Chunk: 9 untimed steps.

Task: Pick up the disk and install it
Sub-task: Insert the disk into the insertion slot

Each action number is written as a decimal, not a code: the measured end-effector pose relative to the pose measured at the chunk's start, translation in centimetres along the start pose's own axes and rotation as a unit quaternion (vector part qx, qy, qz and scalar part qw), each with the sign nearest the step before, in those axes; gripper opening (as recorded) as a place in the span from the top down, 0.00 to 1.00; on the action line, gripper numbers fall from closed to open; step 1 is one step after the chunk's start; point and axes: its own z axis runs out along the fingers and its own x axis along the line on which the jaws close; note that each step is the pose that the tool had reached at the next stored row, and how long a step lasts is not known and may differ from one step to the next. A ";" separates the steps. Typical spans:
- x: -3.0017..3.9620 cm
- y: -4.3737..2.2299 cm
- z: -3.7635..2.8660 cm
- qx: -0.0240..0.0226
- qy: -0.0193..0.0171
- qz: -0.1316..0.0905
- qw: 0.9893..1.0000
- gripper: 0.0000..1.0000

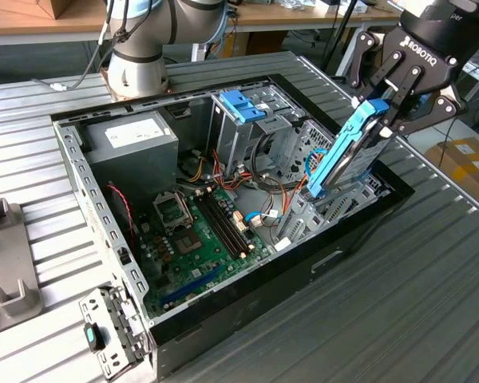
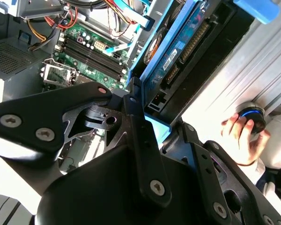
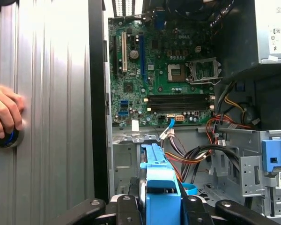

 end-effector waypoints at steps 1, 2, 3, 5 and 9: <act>-0.01 0.03 0.06 0.000 0.000 0.000 1.000 0.63; -0.08 0.03 0.13 0.000 -0.001 -0.001 1.000 0.63; -0.14 0.03 0.19 0.000 -0.001 -0.001 1.000 0.63; -0.25 0.04 0.30 0.000 -0.001 -0.001 1.000 0.63; -0.42 0.08 0.65 0.000 -0.002 -0.003 1.000 0.63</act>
